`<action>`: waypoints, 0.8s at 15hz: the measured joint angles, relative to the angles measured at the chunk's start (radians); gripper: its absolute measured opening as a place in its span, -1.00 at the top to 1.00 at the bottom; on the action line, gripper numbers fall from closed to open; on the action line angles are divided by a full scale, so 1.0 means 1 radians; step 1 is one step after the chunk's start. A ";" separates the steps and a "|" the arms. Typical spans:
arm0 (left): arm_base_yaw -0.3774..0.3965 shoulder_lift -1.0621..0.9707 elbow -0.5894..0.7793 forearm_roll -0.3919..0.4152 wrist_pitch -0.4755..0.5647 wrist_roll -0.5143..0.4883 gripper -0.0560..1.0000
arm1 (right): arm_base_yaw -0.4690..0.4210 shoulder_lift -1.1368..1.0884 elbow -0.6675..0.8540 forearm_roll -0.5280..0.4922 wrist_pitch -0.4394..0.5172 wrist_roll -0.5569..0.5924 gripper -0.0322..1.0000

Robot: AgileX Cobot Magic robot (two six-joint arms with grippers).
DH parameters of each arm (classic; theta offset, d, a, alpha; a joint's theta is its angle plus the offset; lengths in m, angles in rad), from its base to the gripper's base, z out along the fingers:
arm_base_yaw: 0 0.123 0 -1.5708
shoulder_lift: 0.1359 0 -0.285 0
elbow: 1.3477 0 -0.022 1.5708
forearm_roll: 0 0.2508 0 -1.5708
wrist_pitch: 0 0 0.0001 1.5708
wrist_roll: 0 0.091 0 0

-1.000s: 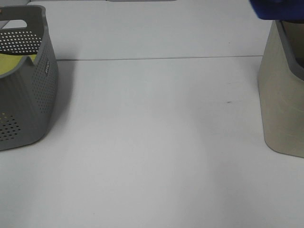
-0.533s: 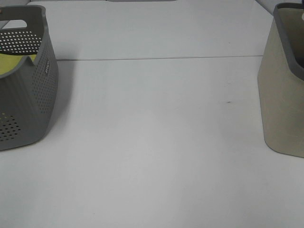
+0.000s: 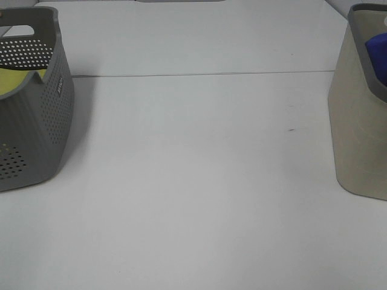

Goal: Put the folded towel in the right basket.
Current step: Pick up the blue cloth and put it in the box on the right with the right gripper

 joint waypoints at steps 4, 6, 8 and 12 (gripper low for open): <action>0.000 0.000 0.000 0.000 0.000 0.000 -0.98 | 0.000 0.001 0.005 0.000 0.029 -0.007 0.74; 0.000 0.000 0.000 0.000 0.000 0.000 -0.98 | 0.000 0.001 0.005 0.000 0.036 -0.007 0.74; 0.000 0.000 0.000 0.000 0.000 0.000 -0.98 | 0.000 0.001 0.005 0.000 0.045 -0.007 0.73; 0.000 0.000 0.000 0.000 0.000 0.000 -0.98 | 0.000 0.001 0.005 0.003 0.055 -0.006 0.14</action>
